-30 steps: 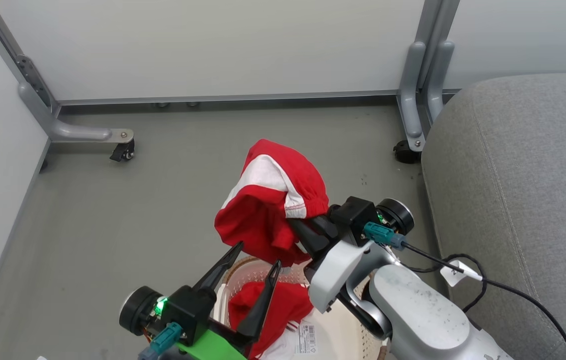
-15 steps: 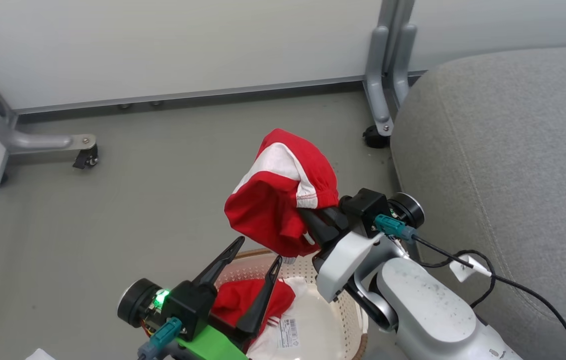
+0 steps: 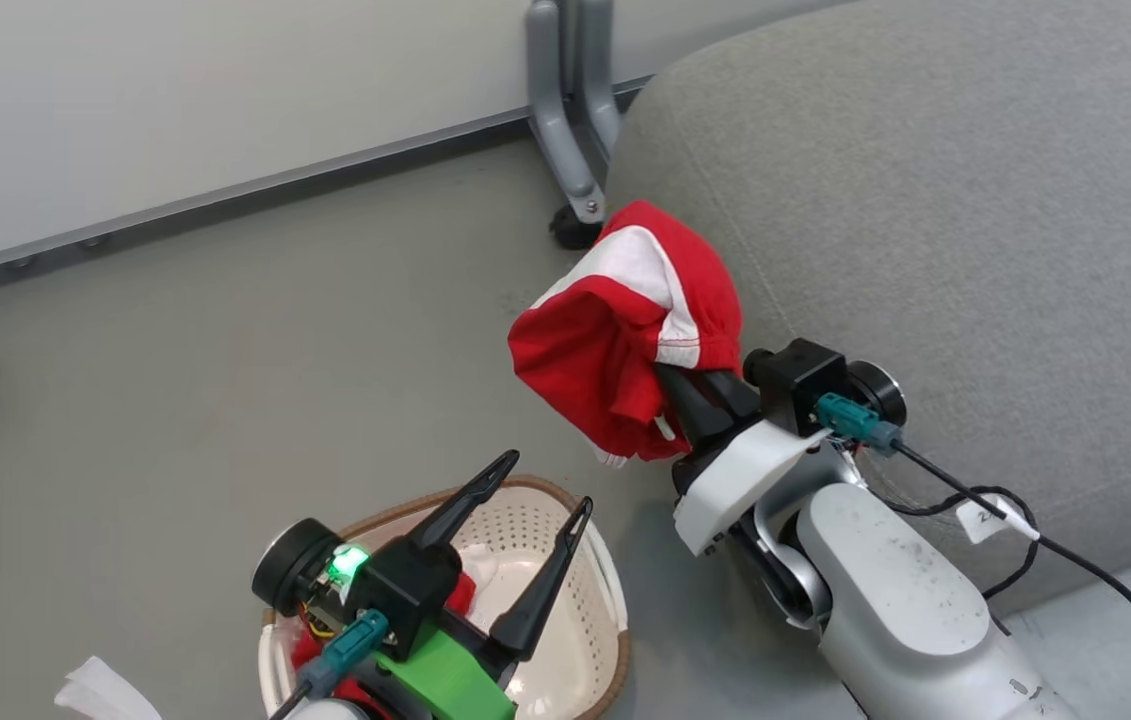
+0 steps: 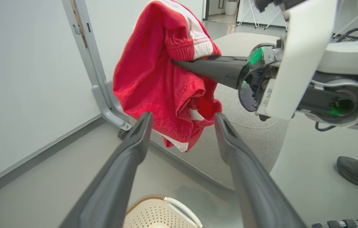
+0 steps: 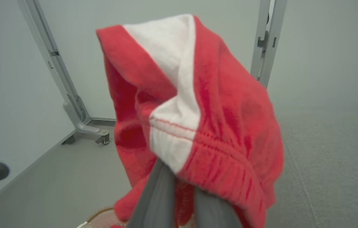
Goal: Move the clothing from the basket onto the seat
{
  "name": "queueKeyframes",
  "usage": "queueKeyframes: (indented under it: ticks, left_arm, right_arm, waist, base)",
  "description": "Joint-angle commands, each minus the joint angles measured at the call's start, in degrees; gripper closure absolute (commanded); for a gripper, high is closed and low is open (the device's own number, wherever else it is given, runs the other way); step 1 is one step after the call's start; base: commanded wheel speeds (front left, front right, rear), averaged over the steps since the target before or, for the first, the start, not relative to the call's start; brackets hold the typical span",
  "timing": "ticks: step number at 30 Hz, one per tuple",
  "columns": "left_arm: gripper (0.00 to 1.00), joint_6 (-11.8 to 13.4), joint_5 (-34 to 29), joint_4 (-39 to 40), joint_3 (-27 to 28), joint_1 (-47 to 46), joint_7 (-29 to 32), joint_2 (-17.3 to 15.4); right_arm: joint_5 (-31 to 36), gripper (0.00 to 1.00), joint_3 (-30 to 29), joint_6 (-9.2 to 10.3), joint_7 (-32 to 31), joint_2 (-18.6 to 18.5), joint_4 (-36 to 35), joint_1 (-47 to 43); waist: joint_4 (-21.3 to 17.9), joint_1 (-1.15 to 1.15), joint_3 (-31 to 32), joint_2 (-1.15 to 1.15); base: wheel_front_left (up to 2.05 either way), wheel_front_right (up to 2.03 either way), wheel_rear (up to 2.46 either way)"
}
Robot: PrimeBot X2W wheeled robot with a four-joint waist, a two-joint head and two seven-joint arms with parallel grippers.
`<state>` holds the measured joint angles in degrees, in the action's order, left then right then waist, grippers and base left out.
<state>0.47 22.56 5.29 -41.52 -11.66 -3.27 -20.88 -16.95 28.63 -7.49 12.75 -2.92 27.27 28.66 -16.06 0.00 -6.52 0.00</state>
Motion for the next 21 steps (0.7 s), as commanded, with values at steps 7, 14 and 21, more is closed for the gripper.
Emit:
queueKeyframes:
  ticks: [7,14,21]
  left_arm:
    - [0.00,-1.0,-0.5,1.0,-1.1,-2.3,2.0,-1.1]
    - [0.00,-1.7,-1.0,2.5,-1.7,-4.0,3.5,-1.6]
    - [0.00,-3.0,-2.4,4.2,-2.3,-7.4,5.0,-2.4]
  right_arm:
    - [0.7,1.00,-5.3,0.00,1.5,0.0,0.2,-1.4]
    - [0.7,1.00,-10.3,0.00,2.1,0.0,0.3,-0.5]
    - [-0.2,1.00,-16.1,0.00,2.4,0.0,2.5,2.9]
  waist:
    - [-10.7,0.00,-5.4,0.00]
    - [-13.1,0.00,-9.0,0.00]
    - [-11.9,0.00,-14.5,0.00]
  base:
    - [0.00,0.00,0.00]
    - [0.00,0.00,0.00]
    - [0.00,0.00,0.00]
